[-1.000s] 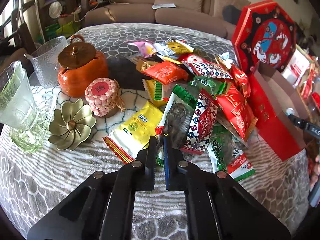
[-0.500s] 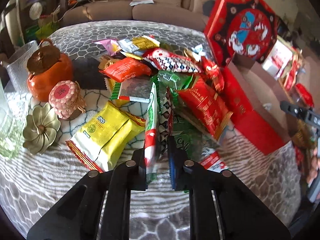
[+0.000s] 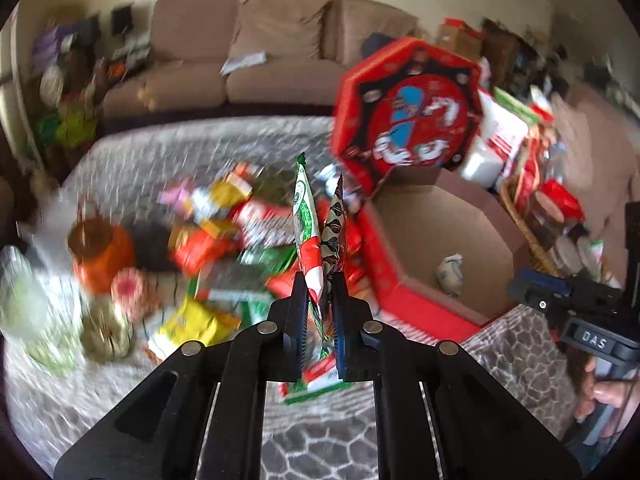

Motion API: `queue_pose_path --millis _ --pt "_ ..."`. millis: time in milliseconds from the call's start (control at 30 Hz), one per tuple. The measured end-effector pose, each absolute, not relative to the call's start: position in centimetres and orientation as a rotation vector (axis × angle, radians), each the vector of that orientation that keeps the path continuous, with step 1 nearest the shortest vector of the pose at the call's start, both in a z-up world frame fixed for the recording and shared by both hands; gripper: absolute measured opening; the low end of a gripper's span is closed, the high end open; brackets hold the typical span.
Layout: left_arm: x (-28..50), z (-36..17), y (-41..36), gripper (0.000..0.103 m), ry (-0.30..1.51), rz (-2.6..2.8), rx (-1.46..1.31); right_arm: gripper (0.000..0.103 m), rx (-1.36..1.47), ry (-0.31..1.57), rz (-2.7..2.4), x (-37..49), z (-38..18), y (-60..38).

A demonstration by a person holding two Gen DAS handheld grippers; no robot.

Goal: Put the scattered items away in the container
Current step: 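Release white candy in the box while left gripper drops strip packet in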

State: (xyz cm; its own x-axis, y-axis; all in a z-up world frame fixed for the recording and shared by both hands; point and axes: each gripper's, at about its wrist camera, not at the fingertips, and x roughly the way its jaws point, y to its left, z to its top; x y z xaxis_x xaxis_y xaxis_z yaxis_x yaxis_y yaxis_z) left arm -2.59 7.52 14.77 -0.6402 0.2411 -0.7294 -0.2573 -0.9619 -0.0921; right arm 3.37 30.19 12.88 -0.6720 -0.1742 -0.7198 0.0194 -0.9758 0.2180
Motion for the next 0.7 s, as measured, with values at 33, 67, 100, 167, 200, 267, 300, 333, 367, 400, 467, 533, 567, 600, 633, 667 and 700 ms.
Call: queue_pose_path --millis 33,67,100,167,200,267,300,333,367,400,467,533,567,600,633,667,700 --pt "-3.1 15.0 9.2 0.010 0.097 2.614 -1.158 0.039 1.216 -0.305 -2.775 3.7 13.0 30.8" --pt "-3.6 15.0 10.6 0.010 0.144 2.603 -1.161 0.040 1.208 -0.315 -2.785 4.1 13.1 31.4" --pt "-4.2 14.9 12.0 0.010 0.185 2.591 -1.164 0.040 1.202 -0.325 -2.796 4.5 13.2 32.1" --pt "-5.8 14.3 15.2 0.010 0.279 2.561 -1.183 0.042 1.201 -0.341 -2.807 5.1 13.2 33.1" --pt "-6.5 13.9 16.6 0.010 0.305 2.544 -1.195 0.042 1.202 -0.343 -2.815 5.3 13.2 33.7" --pt "-7.9 12.8 19.0 0.010 0.319 2.504 -1.233 0.042 1.203 -0.342 -2.828 5.6 13.3 34.6" --pt "-8.5 12.3 19.9 0.010 0.315 2.488 -1.253 0.042 1.205 -0.348 -2.834 5.6 13.3 35.2" --pt "-9.2 11.5 20.9 0.010 0.309 2.469 -1.279 0.043 1.206 -0.356 -2.837 5.7 13.2 35.7" --pt "-9.8 10.7 21.9 0.010 0.306 2.451 -1.309 0.043 1.208 -0.361 -2.839 5.7 13.2 36.1" --pt "-10.2 10.1 22.5 0.010 0.307 2.439 -1.327 0.043 1.210 -0.365 -2.841 5.7 13.1 36.4" --pt "-10.8 8.7 24.0 0.010 0.324 2.417 -1.355 0.043 1.220 -0.366 -2.839 5.4 12.8 36.9" --pt "-11.0 7.8 24.9 0.011 0.334 2.398 -1.371 0.043 1.230 -0.361 -2.833 5.0 12.3 37.2" --pt "-11.0 7.3 25.2 0.011 0.330 2.388 -1.381 0.043 1.235 -0.357 -2.828 4.8 12.1 37.2" --pt "-11.0 7.0 25.3 0.012 0.320 2.384 -1.390 0.043 1.239 -0.355 -2.823 4.7 11.9 37.2" --pt "-10.9 6.9 25.3 0.013 0.299 2.383 -1.396 0.043 1.245 -0.356 -2.815 4.4 11.7 37.2" --pt "-10.6 7.0 24.9 0.022 0.268 2.384 -1.388 0.043 1.250 -0.360 -2.806 4.2 11.5 37.2" --pt "-10.4 7.3 24.6 0.035 0.238 2.387 -1.374 0.043 1.253 -0.365 -2.797 4.1 11.3 37.1"
